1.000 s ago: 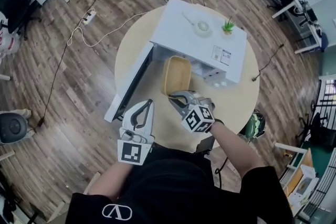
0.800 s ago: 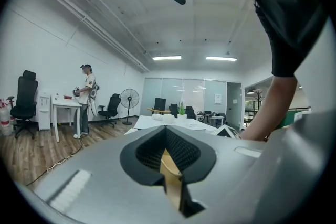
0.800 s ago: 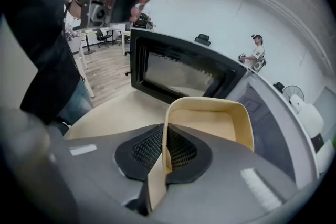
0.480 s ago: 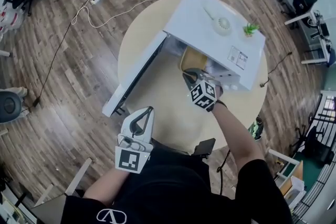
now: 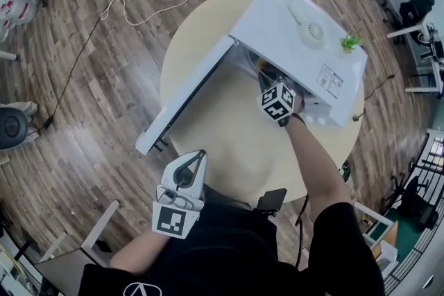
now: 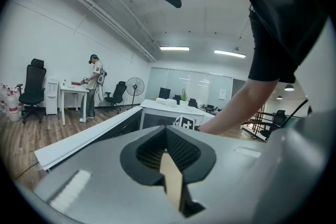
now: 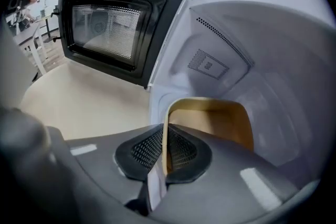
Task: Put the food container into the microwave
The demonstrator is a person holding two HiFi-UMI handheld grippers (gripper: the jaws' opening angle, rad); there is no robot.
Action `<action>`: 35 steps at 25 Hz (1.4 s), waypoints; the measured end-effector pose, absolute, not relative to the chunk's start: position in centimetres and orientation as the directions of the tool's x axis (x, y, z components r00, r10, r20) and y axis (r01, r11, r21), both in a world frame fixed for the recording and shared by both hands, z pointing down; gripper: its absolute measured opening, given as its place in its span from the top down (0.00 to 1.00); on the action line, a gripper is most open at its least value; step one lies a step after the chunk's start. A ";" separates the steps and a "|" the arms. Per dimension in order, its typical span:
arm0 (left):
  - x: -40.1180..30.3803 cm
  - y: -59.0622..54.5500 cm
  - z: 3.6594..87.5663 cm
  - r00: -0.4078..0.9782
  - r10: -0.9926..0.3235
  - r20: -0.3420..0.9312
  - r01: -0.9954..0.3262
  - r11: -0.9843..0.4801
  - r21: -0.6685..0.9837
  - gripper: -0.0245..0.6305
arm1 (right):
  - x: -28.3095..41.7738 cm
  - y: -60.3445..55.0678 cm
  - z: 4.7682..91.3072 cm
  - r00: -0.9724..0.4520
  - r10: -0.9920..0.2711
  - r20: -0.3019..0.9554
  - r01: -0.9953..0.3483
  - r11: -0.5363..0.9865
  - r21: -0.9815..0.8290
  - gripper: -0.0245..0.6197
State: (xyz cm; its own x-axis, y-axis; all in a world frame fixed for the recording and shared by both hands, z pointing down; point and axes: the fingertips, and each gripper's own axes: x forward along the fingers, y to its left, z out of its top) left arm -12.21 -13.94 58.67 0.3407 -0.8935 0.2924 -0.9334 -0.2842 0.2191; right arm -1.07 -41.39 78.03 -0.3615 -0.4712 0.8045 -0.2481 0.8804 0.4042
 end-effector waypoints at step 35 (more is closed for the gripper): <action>-10.8 -15.7 54.5 0.449 -0.867 0.216 -0.892 -0.421 0.164 0.96 | 4.6 -23.6 72.0 -0.346 -0.581 0.737 -0.377 0.805 0.458 0.75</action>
State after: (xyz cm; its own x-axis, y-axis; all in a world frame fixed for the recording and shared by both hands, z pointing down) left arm -10.78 -15.69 54.53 0.4488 -0.8672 0.2156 -0.8922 -0.4210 0.1636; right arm 4.63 -23.60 72.02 -0.3456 -0.5811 0.7368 -0.3770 0.8050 0.4581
